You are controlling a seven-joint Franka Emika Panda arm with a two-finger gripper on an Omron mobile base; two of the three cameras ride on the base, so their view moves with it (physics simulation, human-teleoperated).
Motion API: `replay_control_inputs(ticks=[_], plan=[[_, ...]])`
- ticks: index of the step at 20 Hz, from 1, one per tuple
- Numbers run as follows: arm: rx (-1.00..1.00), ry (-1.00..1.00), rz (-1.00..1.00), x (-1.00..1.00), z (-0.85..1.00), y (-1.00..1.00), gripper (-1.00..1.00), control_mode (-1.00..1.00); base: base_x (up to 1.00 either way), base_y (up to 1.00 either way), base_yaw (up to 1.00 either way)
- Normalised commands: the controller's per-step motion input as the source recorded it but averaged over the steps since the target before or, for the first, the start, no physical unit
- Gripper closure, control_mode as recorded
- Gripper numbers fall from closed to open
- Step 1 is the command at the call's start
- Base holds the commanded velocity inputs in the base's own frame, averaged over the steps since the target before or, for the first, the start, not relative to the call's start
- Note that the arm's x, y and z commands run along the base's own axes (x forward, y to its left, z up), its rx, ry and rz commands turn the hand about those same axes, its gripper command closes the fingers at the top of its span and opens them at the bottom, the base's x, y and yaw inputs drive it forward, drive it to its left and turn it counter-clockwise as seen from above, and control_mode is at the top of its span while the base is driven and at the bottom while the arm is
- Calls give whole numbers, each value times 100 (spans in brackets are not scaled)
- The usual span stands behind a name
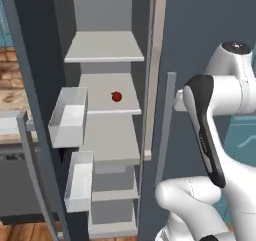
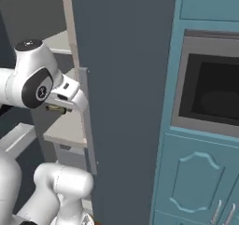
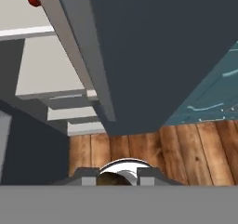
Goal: Take the bell pepper and mushroom out of the freezer and place them in the tupperware container on the counter. Then put the tupperware containing the vegetables back in the freezer.
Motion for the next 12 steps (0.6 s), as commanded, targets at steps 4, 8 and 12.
replay_control_inputs(ticks=[4, 8, 12], plan=[[0, 0, 0, 0, 0, 0, 100, 100, -2, -62, 73], [0, 0, 0, 0, 0, 0, 100, 100, -30, -23, 89], [0, 0, 0, 0, 0, 0, 100, 100, -42, 0, 93]])
